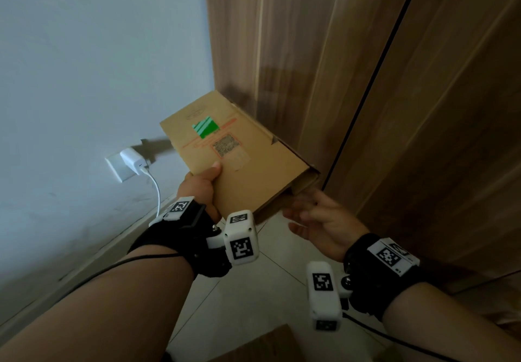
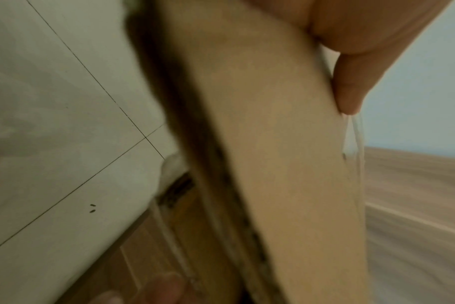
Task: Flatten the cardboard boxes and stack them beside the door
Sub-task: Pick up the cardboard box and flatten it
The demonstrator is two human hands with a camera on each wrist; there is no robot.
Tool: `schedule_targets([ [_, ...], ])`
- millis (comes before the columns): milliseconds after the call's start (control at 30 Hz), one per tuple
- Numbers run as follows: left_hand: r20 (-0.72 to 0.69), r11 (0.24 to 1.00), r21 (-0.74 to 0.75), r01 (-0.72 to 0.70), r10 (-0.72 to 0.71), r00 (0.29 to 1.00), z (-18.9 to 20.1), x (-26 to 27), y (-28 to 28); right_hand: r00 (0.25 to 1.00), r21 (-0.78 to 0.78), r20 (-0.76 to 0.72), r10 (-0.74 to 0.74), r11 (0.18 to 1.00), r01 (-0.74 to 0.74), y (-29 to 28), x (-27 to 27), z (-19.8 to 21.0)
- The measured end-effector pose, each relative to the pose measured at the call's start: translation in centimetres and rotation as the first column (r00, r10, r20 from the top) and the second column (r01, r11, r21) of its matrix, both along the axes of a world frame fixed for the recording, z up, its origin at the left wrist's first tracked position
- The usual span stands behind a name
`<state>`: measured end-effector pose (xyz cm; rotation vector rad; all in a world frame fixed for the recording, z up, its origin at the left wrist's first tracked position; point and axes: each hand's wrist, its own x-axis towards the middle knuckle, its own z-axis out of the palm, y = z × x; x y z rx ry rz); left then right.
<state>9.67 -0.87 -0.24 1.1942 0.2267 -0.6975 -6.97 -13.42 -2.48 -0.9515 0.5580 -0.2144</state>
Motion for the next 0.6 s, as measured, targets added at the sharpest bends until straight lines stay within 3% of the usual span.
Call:
schedule_targets([
  [200, -0.007, 0.999, 0.054, 0.008, -0.008, 1.000, -4.4, 1.9, -1.6, 0.976, 0.081, -0.212, -0.052, 0.994, 0.070, 1.7, 4.2, -4.1],
  [333, -0.010, 0.982, 0.179, 0.060, -0.059, 0.998, -10.5, 3.3, -2.6, 0.943, 0.151, -0.255, -0.213, 0.955, 0.256, 2.1, 6.5, -9.0],
  [400, -0.031, 0.958, 0.259, 0.121, -0.117, 0.993, -11.9, 3.7, -2.9, 0.927, 0.180, -0.281, -0.248, 0.935, 0.304, 1.4, 7.2, -11.5],
  [600, -0.183, 0.921, 0.310, 0.235, -0.185, 0.966, -18.1, 5.6, -3.7, 0.885, 0.145, -0.376, -0.275, 0.926, 0.350, -1.4, 8.8, -18.2],
])
